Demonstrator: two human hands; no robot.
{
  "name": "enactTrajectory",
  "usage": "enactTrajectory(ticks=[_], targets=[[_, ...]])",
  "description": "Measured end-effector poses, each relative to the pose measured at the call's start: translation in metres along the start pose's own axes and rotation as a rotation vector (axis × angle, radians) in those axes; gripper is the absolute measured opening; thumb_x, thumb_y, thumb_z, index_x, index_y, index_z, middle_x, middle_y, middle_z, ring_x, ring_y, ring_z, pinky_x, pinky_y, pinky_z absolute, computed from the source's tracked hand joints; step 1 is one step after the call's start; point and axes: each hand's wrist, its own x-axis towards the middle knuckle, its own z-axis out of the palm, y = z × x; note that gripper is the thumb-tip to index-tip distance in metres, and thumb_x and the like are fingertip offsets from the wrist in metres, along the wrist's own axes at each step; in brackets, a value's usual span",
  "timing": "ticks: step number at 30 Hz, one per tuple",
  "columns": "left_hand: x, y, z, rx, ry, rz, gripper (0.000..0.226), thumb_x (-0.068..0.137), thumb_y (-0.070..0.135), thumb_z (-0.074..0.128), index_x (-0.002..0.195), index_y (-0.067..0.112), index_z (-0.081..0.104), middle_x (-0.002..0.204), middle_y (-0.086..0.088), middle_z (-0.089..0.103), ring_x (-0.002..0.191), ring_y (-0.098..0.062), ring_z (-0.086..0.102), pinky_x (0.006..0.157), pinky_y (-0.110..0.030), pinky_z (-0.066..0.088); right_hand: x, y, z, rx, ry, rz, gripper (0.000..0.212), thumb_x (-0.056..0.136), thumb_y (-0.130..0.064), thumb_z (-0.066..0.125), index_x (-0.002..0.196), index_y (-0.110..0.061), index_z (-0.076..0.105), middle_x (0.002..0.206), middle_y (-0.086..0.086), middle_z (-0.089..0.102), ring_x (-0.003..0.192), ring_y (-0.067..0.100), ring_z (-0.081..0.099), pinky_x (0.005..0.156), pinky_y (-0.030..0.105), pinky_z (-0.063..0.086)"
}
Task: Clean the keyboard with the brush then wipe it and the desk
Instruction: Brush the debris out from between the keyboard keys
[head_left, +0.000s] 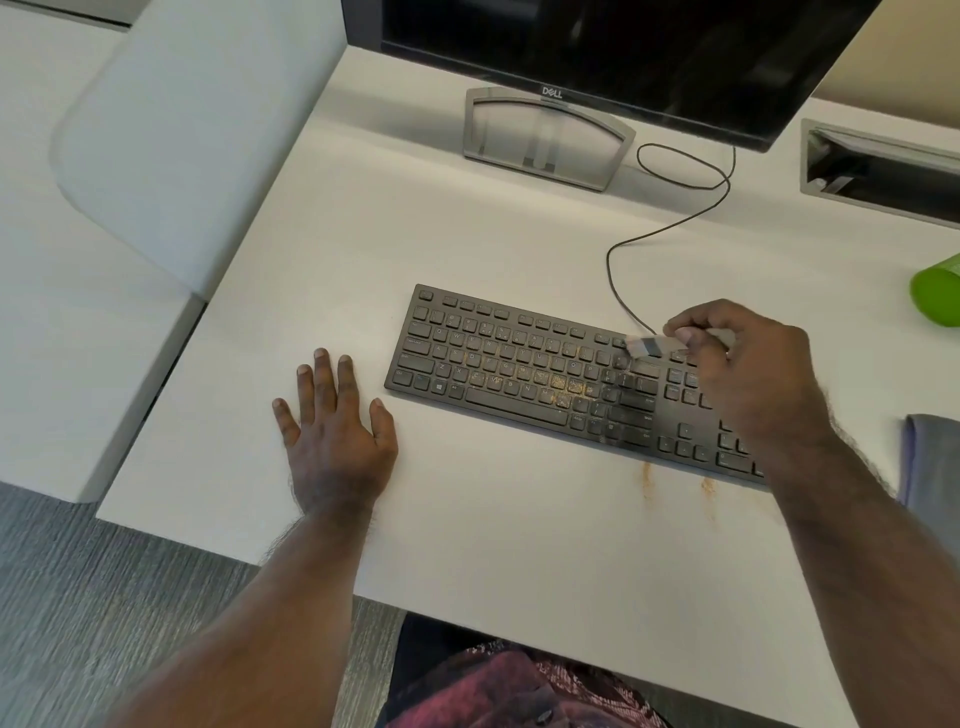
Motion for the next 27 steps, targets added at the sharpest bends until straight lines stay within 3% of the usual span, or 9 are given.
enactTrajectory(ticks=[2, 4, 7, 9, 12, 15, 17, 21, 27], targets=[[0.0, 0.0, 0.0, -0.002, 0.007, 0.0, 0.074, 0.094, 0.045, 0.027, 0.162, 0.017, 0.022, 0.172, -0.004, 0.01, 0.158, -0.025, 0.007, 0.127, -0.053, 0.001, 0.0, 0.002, -0.001, 0.062, -0.031, 0.007, 0.012, 0.094, -0.019, 0.063, 0.094, -0.025, 0.073, 0.089, -0.01, 0.073, 0.082, 0.012, 0.068, 0.074, 0.03, 0.055], [0.001, -0.001, 0.001, -0.005, 0.003, -0.003, 0.074, 0.094, 0.045, 0.027, 0.162, 0.017, 0.023, 0.172, -0.004, 0.01, 0.158, -0.025, 0.007, 0.127, -0.053, 0.001, -0.003, 0.006, 0.001, 0.039, -0.101, -0.024, 0.012, 0.093, -0.021, 0.065, 0.092, -0.029, 0.073, 0.085, -0.012, 0.073, 0.077, 0.013, 0.067, 0.068, 0.028, 0.054], [0.0, -0.001, 0.001, -0.002, 0.003, -0.002, 0.074, 0.094, 0.045, 0.026, 0.162, 0.017, 0.023, 0.172, -0.003, 0.01, 0.158, -0.025, 0.007, 0.127, -0.053, 0.0, -0.005, 0.012, -0.001, -0.007, -0.098, -0.023, 0.013, 0.093, -0.021, 0.064, 0.091, -0.03, 0.072, 0.076, -0.017, 0.069, 0.063, 0.004, 0.061, 0.053, 0.012, 0.044], [0.0, -0.001, 0.0, -0.006, 0.003, -0.003, 0.074, 0.094, 0.045, 0.027, 0.162, 0.017, 0.023, 0.172, -0.003, 0.01, 0.158, -0.024, 0.007, 0.127, -0.053, 0.0, -0.003, 0.013, -0.005, 0.008, -0.026, 0.002, 0.013, 0.094, -0.019, 0.063, 0.092, -0.028, 0.072, 0.081, -0.017, 0.07, 0.066, -0.003, 0.061, 0.058, 0.007, 0.044], [0.001, 0.0, 0.0, -0.002, -0.001, -0.001, 0.074, 0.094, 0.045, 0.027, 0.162, 0.017, 0.022, 0.172, -0.003, 0.009, 0.158, -0.024, 0.006, 0.127, -0.052, 0.0, -0.002, 0.014, -0.007, 0.084, -0.04, 0.004, 0.013, 0.093, -0.017, 0.064, 0.091, -0.025, 0.073, 0.09, -0.01, 0.074, 0.086, 0.01, 0.069, 0.081, 0.03, 0.056], [0.001, 0.0, 0.0, -0.001, -0.008, -0.002, 0.074, 0.094, 0.045, 0.026, 0.163, 0.018, 0.02, 0.172, -0.003, 0.007, 0.158, -0.023, 0.005, 0.127, -0.052, -0.001, -0.004, 0.016, -0.004, 0.005, -0.098, -0.015, 0.014, 0.093, -0.02, 0.065, 0.088, -0.031, 0.073, 0.084, -0.01, 0.073, 0.075, 0.02, 0.069, 0.062, 0.037, 0.057], [0.0, -0.001, 0.0, 0.0, -0.004, -0.002, 0.074, 0.094, 0.045, 0.026, 0.163, 0.017, 0.021, 0.172, -0.003, 0.008, 0.158, -0.023, 0.005, 0.127, -0.053, 0.0, -0.002, 0.016, -0.005, -0.005, -0.072, -0.009, 0.016, 0.093, -0.02, 0.064, 0.086, -0.033, 0.071, 0.084, -0.009, 0.073, 0.068, 0.018, 0.066, 0.058, 0.034, 0.054], [0.0, -0.001, 0.0, -0.003, -0.004, -0.001, 0.074, 0.095, 0.045, 0.027, 0.163, 0.018, 0.021, 0.172, -0.003, 0.007, 0.158, -0.024, 0.005, 0.127, -0.053, 0.0, 0.0, 0.012, -0.006, 0.031, -0.018, -0.03, 0.015, 0.093, -0.018, 0.064, 0.089, -0.03, 0.071, 0.089, -0.01, 0.073, 0.078, 0.007, 0.067, 0.071, 0.022, 0.053], [0.0, -0.001, 0.0, 0.003, -0.008, -0.001, 0.074, 0.095, 0.045, 0.026, 0.163, 0.018, 0.018, 0.172, -0.002, 0.006, 0.159, -0.022, 0.003, 0.127, -0.053, 0.0, -0.005, 0.016, -0.005, -0.014, -0.074, -0.043, 0.017, 0.093, -0.019, 0.064, 0.088, -0.034, 0.07, 0.088, -0.022, 0.068, 0.067, -0.005, 0.06, 0.054, 0.007, 0.043]])
